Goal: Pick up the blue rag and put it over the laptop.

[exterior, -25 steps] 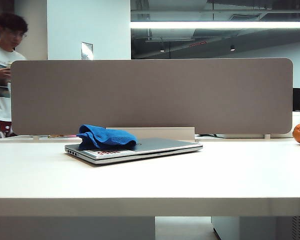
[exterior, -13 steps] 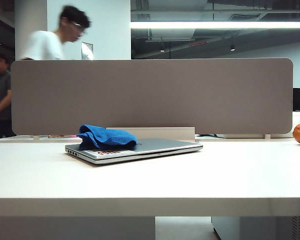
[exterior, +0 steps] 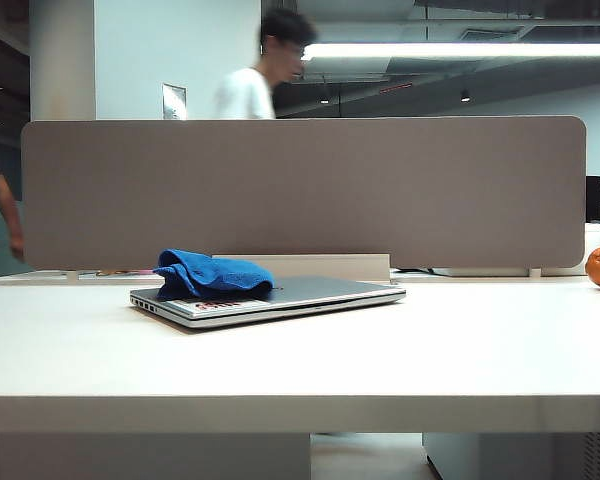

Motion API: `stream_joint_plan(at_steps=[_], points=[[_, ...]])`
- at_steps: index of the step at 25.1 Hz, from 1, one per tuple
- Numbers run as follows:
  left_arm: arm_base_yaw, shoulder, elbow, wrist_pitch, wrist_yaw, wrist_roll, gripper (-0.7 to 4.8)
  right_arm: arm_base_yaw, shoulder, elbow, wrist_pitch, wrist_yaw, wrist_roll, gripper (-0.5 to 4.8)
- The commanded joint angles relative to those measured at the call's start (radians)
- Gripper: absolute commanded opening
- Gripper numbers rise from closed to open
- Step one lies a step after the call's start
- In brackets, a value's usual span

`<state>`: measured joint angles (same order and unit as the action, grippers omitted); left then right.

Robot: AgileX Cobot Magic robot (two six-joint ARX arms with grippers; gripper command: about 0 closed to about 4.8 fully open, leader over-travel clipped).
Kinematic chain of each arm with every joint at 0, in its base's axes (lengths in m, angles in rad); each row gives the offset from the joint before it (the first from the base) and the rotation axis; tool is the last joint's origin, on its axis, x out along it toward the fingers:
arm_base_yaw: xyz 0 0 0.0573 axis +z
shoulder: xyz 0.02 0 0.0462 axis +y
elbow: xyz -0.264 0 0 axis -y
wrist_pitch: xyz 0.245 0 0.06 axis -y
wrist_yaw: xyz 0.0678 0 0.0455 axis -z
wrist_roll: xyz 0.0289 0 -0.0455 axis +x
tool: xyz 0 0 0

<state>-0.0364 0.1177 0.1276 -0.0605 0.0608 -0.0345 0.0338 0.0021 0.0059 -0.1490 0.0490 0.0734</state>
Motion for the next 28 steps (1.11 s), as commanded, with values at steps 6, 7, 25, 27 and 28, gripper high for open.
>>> stream_joint_plan(at_steps=[6, 7, 25, 27, 28], points=[[0.032, -0.114, -0.086, 0.041, 0.003, 0.0, -0.06, 0.001, -0.002, -0.005, 0.011, 0.001, -0.003, -0.01], [0.032, -0.114, -0.095, 0.048, 0.003, 0.0, -0.06, 0.001, -0.002, -0.005, 0.011, 0.001, -0.003, 0.0], [0.032, -0.114, -0.12, 0.039, -0.049, 0.008, -0.06, 0.001, -0.002, -0.005, 0.011, 0.001, -0.003, -0.01], [0.032, -0.114, -0.12, 0.04, -0.049, 0.008, -0.06, 0.001, -0.002, -0.005, 0.011, 0.001, -0.003, -0.01], [0.032, -0.114, -0.12, 0.04, -0.049, 0.008, -0.06, 0.001, -0.002, -0.005, 0.011, 0.001, -0.003, -0.01]])
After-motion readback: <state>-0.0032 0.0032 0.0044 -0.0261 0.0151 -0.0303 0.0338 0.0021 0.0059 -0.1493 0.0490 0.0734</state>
